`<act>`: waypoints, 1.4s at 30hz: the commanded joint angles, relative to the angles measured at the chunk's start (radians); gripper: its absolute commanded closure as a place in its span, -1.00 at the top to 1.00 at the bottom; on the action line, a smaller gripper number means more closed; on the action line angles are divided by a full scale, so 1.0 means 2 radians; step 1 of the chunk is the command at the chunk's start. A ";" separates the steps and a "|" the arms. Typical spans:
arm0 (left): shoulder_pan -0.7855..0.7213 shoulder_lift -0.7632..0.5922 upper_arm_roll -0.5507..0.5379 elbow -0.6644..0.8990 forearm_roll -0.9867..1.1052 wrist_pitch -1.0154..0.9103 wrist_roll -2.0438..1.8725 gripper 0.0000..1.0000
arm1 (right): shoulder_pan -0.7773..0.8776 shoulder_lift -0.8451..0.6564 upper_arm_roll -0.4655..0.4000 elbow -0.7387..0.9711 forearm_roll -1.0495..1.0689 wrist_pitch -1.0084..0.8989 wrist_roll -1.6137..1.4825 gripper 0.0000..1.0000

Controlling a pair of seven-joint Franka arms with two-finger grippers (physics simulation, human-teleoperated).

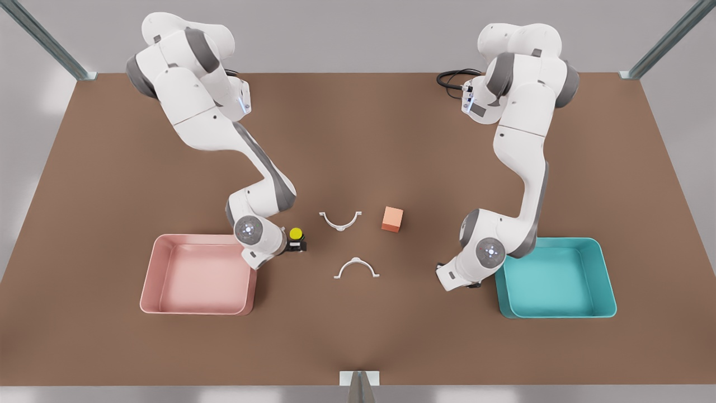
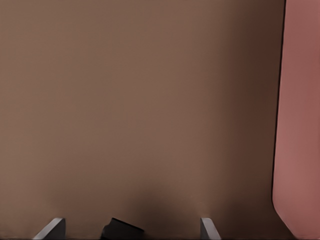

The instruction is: Place the red button in the blue storage box with the left arm, and place the yellow button in the pink storage box with the right arm

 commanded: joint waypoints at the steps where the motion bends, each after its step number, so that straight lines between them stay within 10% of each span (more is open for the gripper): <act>1: 0.002 -0.007 0.000 0.000 -0.002 -0.010 0.007 -0.04 | -0.001 -0.017 0.000 -0.027 0.001 0.044 0.043 1.00; 19: 0.199 -0.117 0.001 -0.003 -0.010 -0.158 0.340 0.04 | 0.002 -0.021 0.030 -0.085 -0.001 0.080 0.156 1.00; 20: 0.200 -0.117 0.001 -0.003 -0.010 -0.158 0.342 0.77 | 0.002 -0.019 0.029 -0.086 -0.003 0.086 0.157 1.00; 21: 0.200 -0.117 0.001 -0.004 -0.010 -0.158 0.342 1.00 | 0.000 -0.019 0.028 -0.086 -0.007 0.086 0.157 1.00; 27: 0.192 -0.121 -0.001 0.001 -0.010 -0.161 0.278 1.00 | 0.002 -0.011 0.026 -0.086 -0.017 0.097 0.158 0.98; 29: 0.153 -0.173 -0.013 0.006 -0.001 -0.186 0.010 1.00 | 0.004 -0.011 0.026 -0.086 -0.017 0.096 0.169 0.82; 32: 0.136 -0.255 -0.013 0.033 0.014 -0.292 -0.070 1.00 | 0.000 -0.013 0.026 -0.085 -0.018 0.090 0.169 -0.34; 42: 0.123 -0.324 -0.010 0.027 0.041 -0.401 -0.076 1.00 | -0.022 -0.085 0.025 -0.062 -0.076 0.014 0.157 -0.45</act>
